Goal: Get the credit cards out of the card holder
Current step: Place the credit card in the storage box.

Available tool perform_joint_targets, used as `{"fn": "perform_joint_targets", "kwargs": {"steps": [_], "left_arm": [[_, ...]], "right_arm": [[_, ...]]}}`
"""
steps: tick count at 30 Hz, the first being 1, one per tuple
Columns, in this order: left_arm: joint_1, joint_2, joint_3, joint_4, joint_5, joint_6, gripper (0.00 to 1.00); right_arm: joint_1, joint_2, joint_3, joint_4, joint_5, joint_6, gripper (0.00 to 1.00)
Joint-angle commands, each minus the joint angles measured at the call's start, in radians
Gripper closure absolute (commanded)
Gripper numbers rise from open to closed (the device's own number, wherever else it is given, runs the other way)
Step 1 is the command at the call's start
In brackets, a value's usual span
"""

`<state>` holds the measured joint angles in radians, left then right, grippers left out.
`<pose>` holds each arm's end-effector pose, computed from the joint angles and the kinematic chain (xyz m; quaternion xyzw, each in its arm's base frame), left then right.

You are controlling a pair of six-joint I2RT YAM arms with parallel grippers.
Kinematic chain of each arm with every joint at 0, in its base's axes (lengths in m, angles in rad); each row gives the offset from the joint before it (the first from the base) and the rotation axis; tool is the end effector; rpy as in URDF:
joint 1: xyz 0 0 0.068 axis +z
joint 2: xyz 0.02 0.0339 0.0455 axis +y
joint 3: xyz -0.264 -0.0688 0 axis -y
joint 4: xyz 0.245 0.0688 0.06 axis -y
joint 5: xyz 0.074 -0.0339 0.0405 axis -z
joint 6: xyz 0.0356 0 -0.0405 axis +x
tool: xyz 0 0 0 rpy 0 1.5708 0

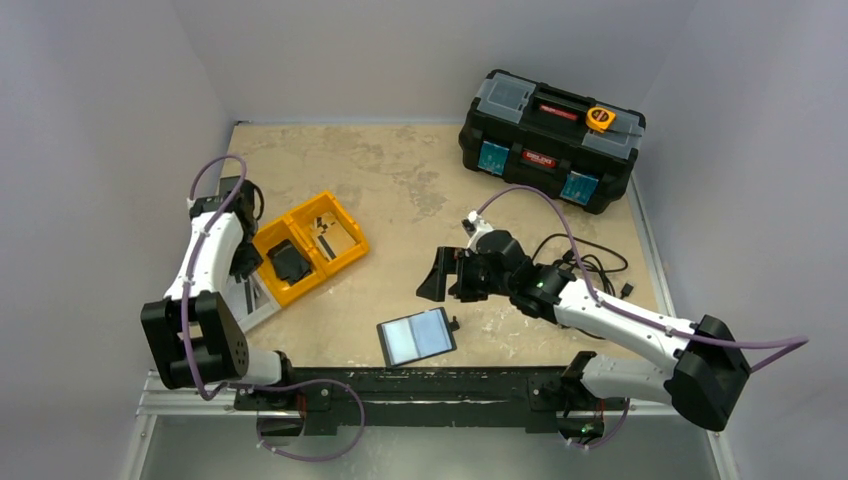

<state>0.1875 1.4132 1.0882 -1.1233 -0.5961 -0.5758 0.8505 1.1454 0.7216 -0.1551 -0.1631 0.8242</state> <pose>0.2346 0.0648 0.2502 -0.3720 0.8788 0.2763 0.1140 0.1608 0.1920 0.2482 -0.0503 0.8760 0.4003 0.2643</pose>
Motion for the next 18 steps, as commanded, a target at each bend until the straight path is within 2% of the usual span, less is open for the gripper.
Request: {"fn": "perform_joint_targets", "kwargs": {"steps": [1, 4, 8, 11, 15, 18], "left_arm": [[0.006, -0.099, 0.002, 0.042, 0.098, 0.043, 0.42], [0.005, -0.186, -0.009, 0.058, 0.213, 0.059, 0.41], [-0.007, -0.322, -0.047, 0.099, 0.529, 0.110, 0.41], [-0.075, -0.415, -0.095, 0.120, 0.731, 0.123, 0.41], [-0.246, -0.491, -0.176, 0.150, 0.815, 0.062, 0.41], [-0.281, -0.531, -0.272, 0.205, 0.893, 0.005, 0.41]], "right_arm": [[0.012, 0.011, 0.034, -0.032, 0.067, -0.025, 0.01], [0.038, 0.024, 0.041, -0.052, 0.116, -0.025, 0.01], [0.134, 0.088, 0.106, -0.122, 0.241, -0.021, 0.01], [0.240, 0.184, 0.188, -0.215, 0.366, 0.002, 0.03], [0.325, 0.287, 0.257, -0.253, 0.444, 0.041, 0.11], [0.374, 0.369, 0.325, -0.294, 0.495, 0.054, 0.12]]}}
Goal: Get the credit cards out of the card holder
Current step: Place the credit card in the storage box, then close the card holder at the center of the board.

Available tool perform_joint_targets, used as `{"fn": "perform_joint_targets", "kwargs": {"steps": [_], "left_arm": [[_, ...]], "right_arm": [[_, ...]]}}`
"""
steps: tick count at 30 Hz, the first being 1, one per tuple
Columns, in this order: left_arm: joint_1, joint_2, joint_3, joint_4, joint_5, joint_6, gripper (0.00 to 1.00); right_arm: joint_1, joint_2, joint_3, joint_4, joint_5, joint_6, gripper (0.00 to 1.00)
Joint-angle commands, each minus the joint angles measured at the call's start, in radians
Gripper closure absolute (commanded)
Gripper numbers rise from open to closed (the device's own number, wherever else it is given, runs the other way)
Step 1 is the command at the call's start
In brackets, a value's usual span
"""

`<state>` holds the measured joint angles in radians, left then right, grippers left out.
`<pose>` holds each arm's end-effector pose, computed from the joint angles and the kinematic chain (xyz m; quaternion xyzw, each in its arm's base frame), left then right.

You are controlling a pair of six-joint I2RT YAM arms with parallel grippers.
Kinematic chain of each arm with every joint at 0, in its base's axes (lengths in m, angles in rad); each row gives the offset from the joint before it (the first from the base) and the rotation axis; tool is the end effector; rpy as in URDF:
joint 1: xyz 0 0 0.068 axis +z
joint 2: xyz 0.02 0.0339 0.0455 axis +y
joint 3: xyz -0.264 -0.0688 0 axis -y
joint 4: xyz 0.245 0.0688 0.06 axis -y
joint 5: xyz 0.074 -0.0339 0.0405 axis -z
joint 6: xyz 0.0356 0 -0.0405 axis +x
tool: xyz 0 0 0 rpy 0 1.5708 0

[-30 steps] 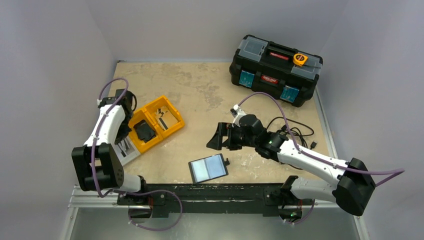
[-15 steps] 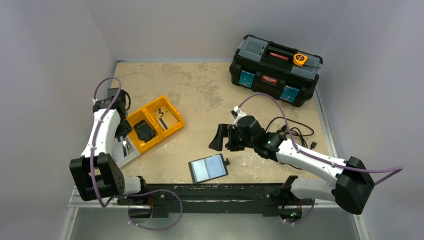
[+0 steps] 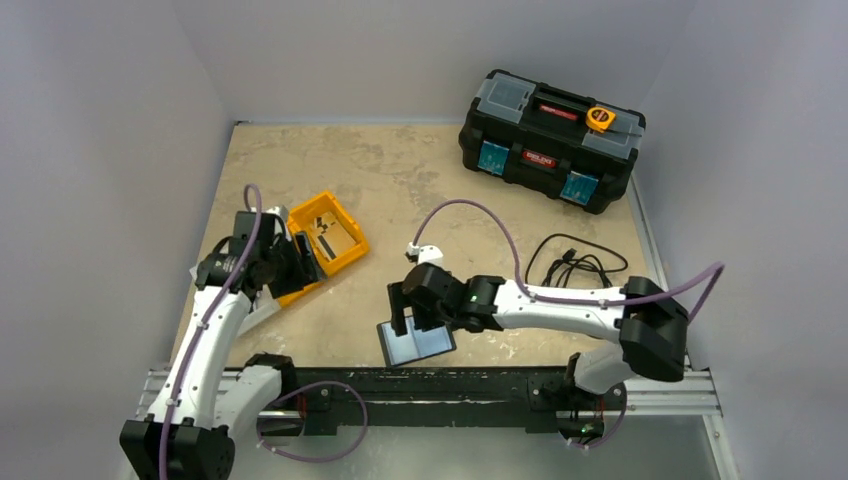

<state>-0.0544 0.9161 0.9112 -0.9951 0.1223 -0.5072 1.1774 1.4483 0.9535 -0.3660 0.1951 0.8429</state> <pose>0.1631 -0.0132 0.2897 -0.1982 0.9372 -0.1342 0.2538 0.1225 0.2771 0.2294 -0.1220 0.9258 0.2444 0.2613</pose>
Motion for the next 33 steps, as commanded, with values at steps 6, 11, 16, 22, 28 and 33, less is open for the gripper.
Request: {"fn": "perform_joint_targets", "kwargs": {"steps": [6, 11, 16, 22, 28, 33], "left_arm": [[-0.131, -0.068, -0.204, 0.134, 0.180, -0.199, 0.41], [-0.140, -0.098, -0.285, 0.182, 0.156, -0.287, 0.41], [-0.142, -0.095, -0.303, 0.197, 0.153, -0.291, 0.41], [-0.142, -0.079, -0.306, 0.207, 0.170, -0.278, 0.41], [-0.143, -0.068, -0.324, 0.225, 0.193, -0.266, 0.41], [-0.150, -0.061, -0.352, 0.256, 0.219, -0.271, 0.41]], "right_arm": [[0.147, 0.220, 0.222, -0.177, 0.211, 0.062, 0.16], [0.198, 0.317, 0.294, -0.238, 0.234, 0.076, 0.24], [0.218, 0.368, 0.332, -0.245, 0.220, 0.074, 0.35], [0.217, 0.423, 0.356, -0.258, 0.207, 0.070, 0.45], [0.218, 0.448, 0.367, -0.267, 0.195, 0.069, 0.53], [0.217, 0.433, 0.361, -0.267, 0.187, 0.080, 0.76]]}}
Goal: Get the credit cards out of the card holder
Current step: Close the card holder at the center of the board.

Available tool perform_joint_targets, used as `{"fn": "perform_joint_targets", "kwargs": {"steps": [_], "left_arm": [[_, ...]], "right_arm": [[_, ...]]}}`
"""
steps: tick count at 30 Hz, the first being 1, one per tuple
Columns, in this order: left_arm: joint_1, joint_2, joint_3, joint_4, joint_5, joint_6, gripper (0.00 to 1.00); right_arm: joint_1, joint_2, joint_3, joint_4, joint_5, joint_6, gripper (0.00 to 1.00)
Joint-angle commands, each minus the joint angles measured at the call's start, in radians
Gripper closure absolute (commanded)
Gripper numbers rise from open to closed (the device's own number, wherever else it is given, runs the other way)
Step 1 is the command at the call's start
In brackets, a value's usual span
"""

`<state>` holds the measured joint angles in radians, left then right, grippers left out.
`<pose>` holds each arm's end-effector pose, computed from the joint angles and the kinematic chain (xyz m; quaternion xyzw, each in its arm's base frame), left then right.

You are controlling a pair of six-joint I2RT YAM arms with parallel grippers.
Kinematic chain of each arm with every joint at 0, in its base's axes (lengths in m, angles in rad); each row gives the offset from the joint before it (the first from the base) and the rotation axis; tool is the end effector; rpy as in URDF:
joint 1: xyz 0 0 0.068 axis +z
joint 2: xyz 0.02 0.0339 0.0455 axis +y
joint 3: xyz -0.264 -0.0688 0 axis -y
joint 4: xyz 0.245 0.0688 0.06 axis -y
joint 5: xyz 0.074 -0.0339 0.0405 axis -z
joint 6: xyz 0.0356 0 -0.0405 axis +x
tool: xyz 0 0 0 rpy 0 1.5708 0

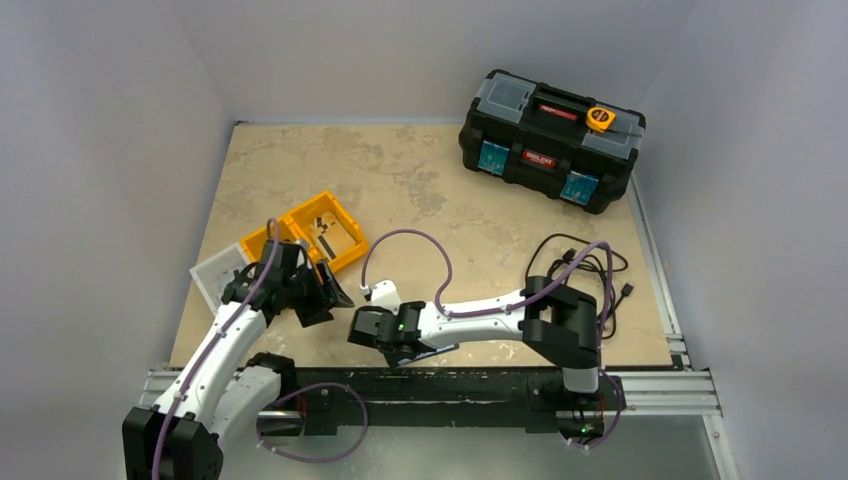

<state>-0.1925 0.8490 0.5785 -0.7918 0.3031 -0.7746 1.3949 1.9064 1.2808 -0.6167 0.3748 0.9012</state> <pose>0.1455 -0.0392 0.2097 -0.2382 0.9274 -0.2450 0.1522 0.0785 0.3672 0.1665 -0.2073 0.9473 0.0711 0.2335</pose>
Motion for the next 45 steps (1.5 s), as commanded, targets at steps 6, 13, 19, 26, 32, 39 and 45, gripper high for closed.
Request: {"fn": "perform_joint_targets", "kwargs": {"steps": [6, 13, 19, 26, 32, 39, 45], "left_arm": [[-0.047, 0.025, -0.061, 0.131, 0.087, -0.025, 0.42], [-0.101, 0.078, -0.127, 0.240, 0.141, -0.064, 0.43], [-0.120, 0.112, -0.152, 0.284, 0.140, -0.071, 0.43], [-0.121, 0.098, -0.156, 0.255, 0.082, -0.064, 0.43], [-0.123, 0.084, -0.179, 0.336, 0.150, -0.102, 0.44], [-0.133, 0.098, -0.213, 0.428, 0.225, -0.150, 0.64], [-0.143, 0.102, -0.209, 0.411, 0.216, -0.149, 1.00]], "right_arm": [[0.000, -0.062, 0.033, -0.010, 0.014, 0.033, 1.00], [-0.002, -0.140, 0.042, -0.001, 0.050, 0.043, 1.00], [-0.016, -0.202, 0.043, -0.023, 0.083, 0.050, 1.00], [-0.050, -0.282, 0.008, -0.023, 0.099, 0.052, 1.00], [-0.057, -0.274, -0.014, 0.006, 0.059, 0.043, 1.00], [-0.057, -0.235, 0.000, 0.039, 0.027, 0.027, 1.00], [-0.057, -0.211, 0.003, 0.060, 0.004, 0.015, 0.99]]}}
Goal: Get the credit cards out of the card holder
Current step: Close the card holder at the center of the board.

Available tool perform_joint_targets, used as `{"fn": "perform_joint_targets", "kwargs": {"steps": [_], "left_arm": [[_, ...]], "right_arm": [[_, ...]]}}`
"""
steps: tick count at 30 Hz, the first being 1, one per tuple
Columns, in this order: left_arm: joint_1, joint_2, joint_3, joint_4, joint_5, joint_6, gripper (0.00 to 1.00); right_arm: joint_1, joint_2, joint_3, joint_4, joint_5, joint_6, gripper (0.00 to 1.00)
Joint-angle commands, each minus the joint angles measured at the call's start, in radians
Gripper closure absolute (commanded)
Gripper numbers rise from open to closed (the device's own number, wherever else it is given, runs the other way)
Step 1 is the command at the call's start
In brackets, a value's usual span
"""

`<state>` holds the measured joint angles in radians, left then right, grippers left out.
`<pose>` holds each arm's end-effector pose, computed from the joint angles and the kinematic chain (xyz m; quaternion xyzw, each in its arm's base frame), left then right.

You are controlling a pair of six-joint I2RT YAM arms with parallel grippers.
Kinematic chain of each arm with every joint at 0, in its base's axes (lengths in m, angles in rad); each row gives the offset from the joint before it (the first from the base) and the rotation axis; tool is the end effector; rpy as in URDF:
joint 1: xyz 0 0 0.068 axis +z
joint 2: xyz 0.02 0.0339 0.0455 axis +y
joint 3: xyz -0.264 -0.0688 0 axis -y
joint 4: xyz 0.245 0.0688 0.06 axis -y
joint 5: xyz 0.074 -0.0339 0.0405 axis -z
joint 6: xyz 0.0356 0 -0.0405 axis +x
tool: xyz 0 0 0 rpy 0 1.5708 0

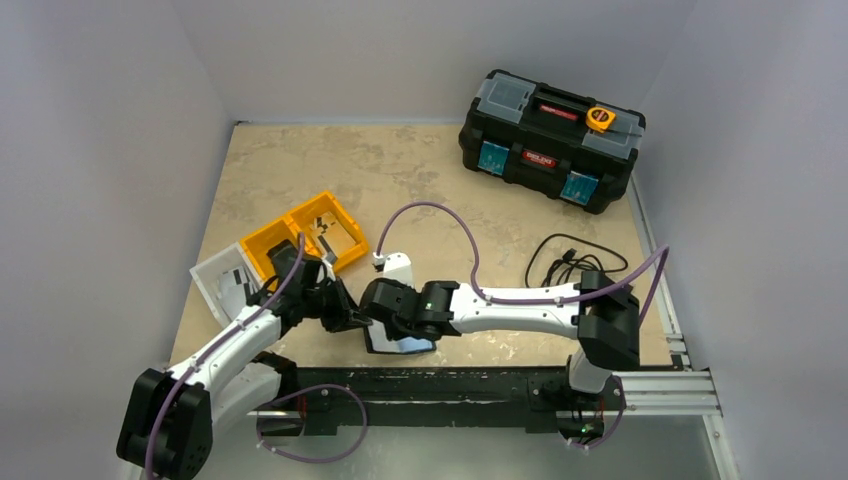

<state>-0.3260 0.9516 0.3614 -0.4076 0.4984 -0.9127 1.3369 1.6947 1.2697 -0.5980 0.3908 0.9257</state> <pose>0.1469 -0.0676 0.1535 -0.2021 0.9100 -0.3516 0.0857 0.0958 0.3434 0.2378 -0.1414 0.9352 0.1606 0.2821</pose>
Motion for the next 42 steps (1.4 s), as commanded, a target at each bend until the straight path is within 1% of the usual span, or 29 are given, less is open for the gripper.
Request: {"fn": "perform_joint_targets", "kwargs": {"steps": [1, 2, 3, 4, 6, 7, 8, 12, 15, 18, 24, 26, 30, 33, 36, 40, 42], "left_arm": [[-0.010, -0.003, 0.019, -0.002, 0.007, 0.001, 1.00], [-0.010, -0.005, 0.034, -0.039, -0.014, 0.019, 1.00], [-0.010, -0.009, 0.053, -0.081, -0.042, 0.038, 1.00], [-0.011, -0.015, 0.072, -0.128, -0.075, 0.059, 1.00], [-0.011, -0.020, 0.122, -0.210, -0.138, 0.103, 1.00], [-0.013, -0.022, 0.140, -0.241, -0.165, 0.117, 1.00], [-0.015, -0.026, 0.149, -0.254, -0.177, 0.125, 1.00], [-0.034, -0.020, 0.179, -0.275, -0.195, 0.126, 1.00], [-0.046, -0.009, 0.201, -0.290, -0.211, 0.127, 1.00], [-0.055, 0.005, 0.217, -0.292, -0.215, 0.127, 1.00], [-0.068, 0.031, 0.246, -0.303, -0.234, 0.126, 1.00], [-0.070, 0.032, 0.249, -0.307, -0.235, 0.127, 1.00], [-0.071, 0.033, 0.252, -0.312, -0.239, 0.129, 1.00], [-0.073, 0.035, 0.248, -0.310, -0.242, 0.131, 1.00], [-0.073, 0.036, 0.246, -0.306, -0.240, 0.130, 1.00], [-0.074, 0.045, 0.247, -0.300, -0.238, 0.130, 1.00], [-0.076, 0.049, 0.248, -0.298, -0.239, 0.130, 1.00]], "right_arm": [[0.002, -0.004, 0.009, 0.044, -0.011, -0.008, 0.91], [0.001, -0.012, 0.001, 0.047, -0.007, -0.006, 0.82], [0.000, -0.026, -0.011, 0.051, -0.004, -0.005, 0.69], [-0.003, -0.043, -0.025, 0.055, 0.001, -0.004, 0.61], [-0.016, -0.079, -0.060, 0.059, 0.009, 0.002, 0.50], [-0.026, -0.099, -0.080, 0.059, 0.011, 0.003, 0.46], [-0.039, -0.118, -0.106, 0.060, 0.010, 0.006, 0.45], [-0.093, -0.170, -0.217, 0.075, -0.004, 0.016, 0.45], [-0.114, -0.175, -0.256, 0.099, -0.017, 0.009, 0.45], [-0.120, -0.148, -0.252, 0.118, -0.034, -0.005, 0.45], [-0.120, -0.088, -0.184, 0.125, -0.049, -0.026, 0.47], [-0.120, -0.079, -0.177, 0.127, -0.053, -0.028, 0.49], [-0.120, -0.061, -0.169, 0.131, -0.051, -0.033, 0.57], [-0.116, -0.050, -0.157, 0.135, -0.061, -0.034, 0.59], [-0.116, -0.039, -0.152, 0.135, -0.069, -0.035, 0.65], [-0.114, -0.025, -0.154, 0.131, -0.079, -0.032, 0.70], [-0.113, -0.025, -0.162, 0.128, -0.081, -0.028, 0.71]]}}
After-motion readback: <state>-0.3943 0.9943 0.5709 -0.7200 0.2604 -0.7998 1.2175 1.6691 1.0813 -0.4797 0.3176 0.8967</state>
